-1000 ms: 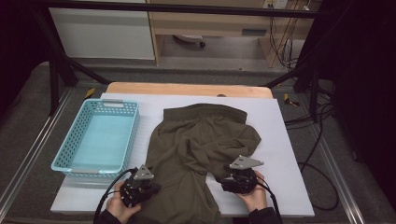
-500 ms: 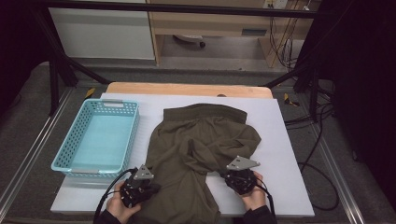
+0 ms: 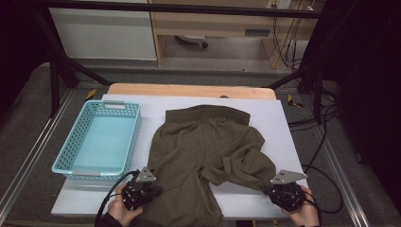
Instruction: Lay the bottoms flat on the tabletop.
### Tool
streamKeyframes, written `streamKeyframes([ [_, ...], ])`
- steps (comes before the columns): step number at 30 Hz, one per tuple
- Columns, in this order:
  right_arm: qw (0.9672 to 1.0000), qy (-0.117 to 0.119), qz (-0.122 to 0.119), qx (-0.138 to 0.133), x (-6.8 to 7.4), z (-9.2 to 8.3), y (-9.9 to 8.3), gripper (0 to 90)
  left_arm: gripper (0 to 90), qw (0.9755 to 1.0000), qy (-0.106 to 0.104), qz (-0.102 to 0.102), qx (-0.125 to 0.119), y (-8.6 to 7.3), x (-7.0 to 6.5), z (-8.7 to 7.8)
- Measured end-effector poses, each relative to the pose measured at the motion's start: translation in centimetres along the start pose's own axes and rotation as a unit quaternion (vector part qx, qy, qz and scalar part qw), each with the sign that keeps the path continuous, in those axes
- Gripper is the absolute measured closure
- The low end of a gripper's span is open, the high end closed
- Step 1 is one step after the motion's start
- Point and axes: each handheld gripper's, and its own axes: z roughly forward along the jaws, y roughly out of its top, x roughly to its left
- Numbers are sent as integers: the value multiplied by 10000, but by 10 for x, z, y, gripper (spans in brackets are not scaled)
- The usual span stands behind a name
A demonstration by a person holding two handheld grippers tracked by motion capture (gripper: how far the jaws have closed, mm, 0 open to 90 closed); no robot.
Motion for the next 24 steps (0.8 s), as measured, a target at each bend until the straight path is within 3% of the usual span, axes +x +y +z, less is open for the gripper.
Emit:
streamKeyframes([
  [2,9999,27,89,-116,-1,0,-3,761,892,10000,-15,-14,-2,0,0,0],
  [4,9989,176,163,-407,0,-4,1,683,892,10000,-18,-16,-6,0,0,0],
  [5,9978,220,180,-597,1,-7,4,606,892,10000,-13,-9,-5,0,0,0],
  [9,9922,376,369,-1132,7,-5,25,524,892,10000,-14,0,-3,0,0,0],
  [16,9922,713,589,-832,19,47,46,586,892,10000,-24,-3,-10,0,1,0],
  [19,9904,815,666,-892,23,60,49,612,892,10000,-22,0,-8,0,1,0],
  [22,9916,767,564,-871,28,65,50,784,892,10000,-12,9,-8,0,0,0],
  [24,9913,847,524,-859,30,62,49,847,892,10000,-15,11,-6,0,0,0],
])
